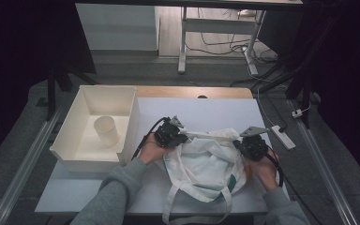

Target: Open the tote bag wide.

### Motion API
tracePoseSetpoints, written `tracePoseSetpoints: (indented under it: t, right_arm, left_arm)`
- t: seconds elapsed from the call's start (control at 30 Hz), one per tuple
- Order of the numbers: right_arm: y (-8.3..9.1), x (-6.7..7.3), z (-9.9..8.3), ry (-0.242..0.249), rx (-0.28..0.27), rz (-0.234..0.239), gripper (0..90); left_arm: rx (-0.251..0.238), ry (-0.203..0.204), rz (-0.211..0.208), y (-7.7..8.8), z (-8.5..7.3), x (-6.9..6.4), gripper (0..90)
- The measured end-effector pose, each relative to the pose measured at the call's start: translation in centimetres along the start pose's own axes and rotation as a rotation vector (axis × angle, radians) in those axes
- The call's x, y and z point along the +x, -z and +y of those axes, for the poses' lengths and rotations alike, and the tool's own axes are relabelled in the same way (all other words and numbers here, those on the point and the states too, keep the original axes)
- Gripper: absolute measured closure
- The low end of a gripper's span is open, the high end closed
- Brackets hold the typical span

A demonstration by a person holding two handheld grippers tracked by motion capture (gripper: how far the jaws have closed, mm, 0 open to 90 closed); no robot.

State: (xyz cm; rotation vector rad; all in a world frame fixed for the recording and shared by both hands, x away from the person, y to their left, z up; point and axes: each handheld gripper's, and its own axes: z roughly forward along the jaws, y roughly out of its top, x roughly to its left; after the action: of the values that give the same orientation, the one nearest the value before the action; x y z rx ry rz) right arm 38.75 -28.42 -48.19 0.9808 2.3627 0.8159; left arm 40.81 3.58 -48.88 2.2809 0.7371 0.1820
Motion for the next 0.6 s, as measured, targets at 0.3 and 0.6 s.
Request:
tracePoseSetpoints:
  t: [0.3, 0.6]
  right_arm:
    - [-0.1, 0.0, -0.1, 0.004, -0.021, 0.019, 88.3]
    - [5.1, 5.3, 3.2, 0.196, -0.140, 0.241, 56.8]
  left_arm:
    - [0.010, 0.024, -0.002, -0.6, -0.4, 0.3, 84.8]
    - [0.012, 0.029, -0.002, -0.7, -0.4, 0.2, 84.6]
